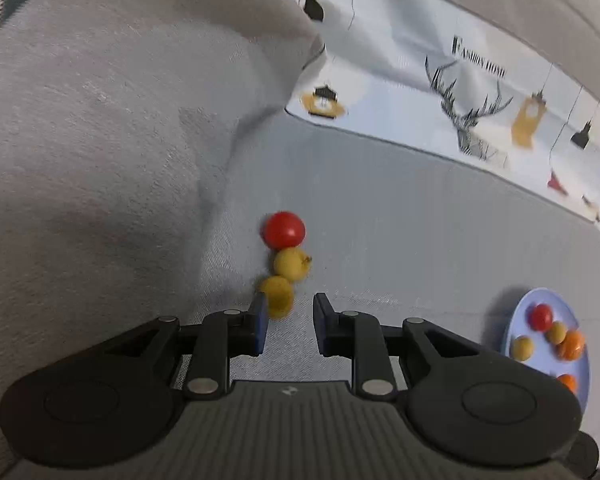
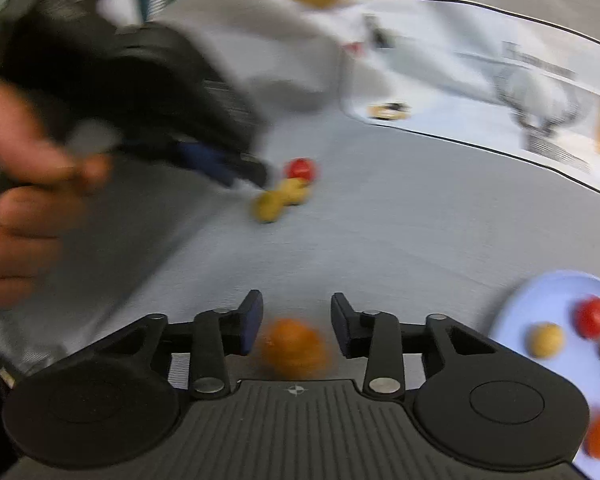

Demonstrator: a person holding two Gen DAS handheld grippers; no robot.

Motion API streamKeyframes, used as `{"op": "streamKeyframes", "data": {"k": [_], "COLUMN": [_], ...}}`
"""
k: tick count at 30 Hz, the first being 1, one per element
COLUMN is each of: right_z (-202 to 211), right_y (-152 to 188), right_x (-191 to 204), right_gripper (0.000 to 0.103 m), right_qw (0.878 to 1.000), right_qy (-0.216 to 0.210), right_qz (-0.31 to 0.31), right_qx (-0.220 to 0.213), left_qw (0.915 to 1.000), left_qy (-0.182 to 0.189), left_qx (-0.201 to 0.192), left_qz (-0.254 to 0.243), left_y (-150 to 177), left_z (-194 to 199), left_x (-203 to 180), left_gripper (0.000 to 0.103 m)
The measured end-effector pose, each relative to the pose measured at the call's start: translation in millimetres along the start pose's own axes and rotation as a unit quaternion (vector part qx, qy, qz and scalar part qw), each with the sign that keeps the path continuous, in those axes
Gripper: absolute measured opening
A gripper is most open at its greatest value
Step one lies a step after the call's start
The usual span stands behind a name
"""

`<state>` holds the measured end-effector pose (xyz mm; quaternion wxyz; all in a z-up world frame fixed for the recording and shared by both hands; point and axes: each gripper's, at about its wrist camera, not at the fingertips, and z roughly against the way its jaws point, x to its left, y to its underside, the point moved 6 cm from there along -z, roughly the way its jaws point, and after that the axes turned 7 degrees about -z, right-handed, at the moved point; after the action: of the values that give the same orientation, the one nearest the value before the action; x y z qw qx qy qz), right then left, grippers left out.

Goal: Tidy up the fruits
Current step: 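Move both tools back to the cluster and grasp an orange with the right tool, then grasp a small yellow fruit with the left tool while the right tool holds the orange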

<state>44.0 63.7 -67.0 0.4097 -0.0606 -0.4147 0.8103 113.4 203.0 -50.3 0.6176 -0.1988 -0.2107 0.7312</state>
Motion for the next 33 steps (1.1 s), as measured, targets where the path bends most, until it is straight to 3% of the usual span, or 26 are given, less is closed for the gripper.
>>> {"op": "streamKeyframes", "data": {"k": [2, 5, 8, 11, 13, 16, 19, 23, 28, 33], "right_z": [-6.8, -12.5, -17.1, -15.9, -13.5, -9.7, -5.7, 4.6, 8.0, 4.7], "right_y": [4.3, 7.3, 9.5, 9.5, 9.1, 9.9, 9.0, 10.0, 18.8, 25.4], "right_x": [6.8, 1.3, -6.4, -5.6, -5.9, -8.1, -17.0, -22.4, -22.1, -17.4], "right_gripper": [0.050, 0.052, 0.047, 0.036, 0.036, 0.035, 0.035, 0.035, 0.035, 0.035], "right_qw": [0.999, 0.998, 0.998, 0.998, 0.998, 0.997, 0.997, 0.997, 0.996, 0.994], "right_qy": [0.024, 0.044, 0.043, 0.050, 0.049, 0.058, 0.061, 0.064, 0.073, 0.081], "right_qz": [0.034, 0.040, 0.030, 0.034, 0.031, 0.032, 0.015, 0.001, 0.000, 0.007], "right_qx": [0.004, 0.020, 0.038, 0.035, 0.035, 0.035, 0.032, 0.032, 0.047, 0.067], "left_qw": [0.9999, 0.9994, 0.9979, 0.9971, 0.9964, 0.9954, 0.9956, 0.9966, 0.9965, 0.9937], "left_qy": [-0.007, -0.024, -0.047, -0.057, -0.064, -0.074, -0.078, -0.067, 0.006, 0.012], "left_qx": [0.007, 0.016, 0.028, 0.038, 0.043, 0.042, 0.038, 0.031, 0.065, 0.085], "left_qz": [-0.005, -0.020, -0.036, -0.035, -0.036, -0.043, -0.035, -0.036, -0.052, -0.072], "left_y": [0.6, 0.9, 1.1, 2.6, 3.5, 4.4, 4.0, 6.8, 27.6, 36.0], "left_z": [-6.3, -16.9, -27.7, -35.4, -38.7, -40.3, -38.6, -27.4, -20.7, -28.2], "left_x": [-1.0, -4.3, -6.4, -4.6, -4.6, -5.3, -3.1, -8.7, -29.8, -37.1], "left_gripper": [0.034, 0.035, 0.035, 0.035, 0.035, 0.025, 0.025, 0.025, 0.025, 0.025]}}
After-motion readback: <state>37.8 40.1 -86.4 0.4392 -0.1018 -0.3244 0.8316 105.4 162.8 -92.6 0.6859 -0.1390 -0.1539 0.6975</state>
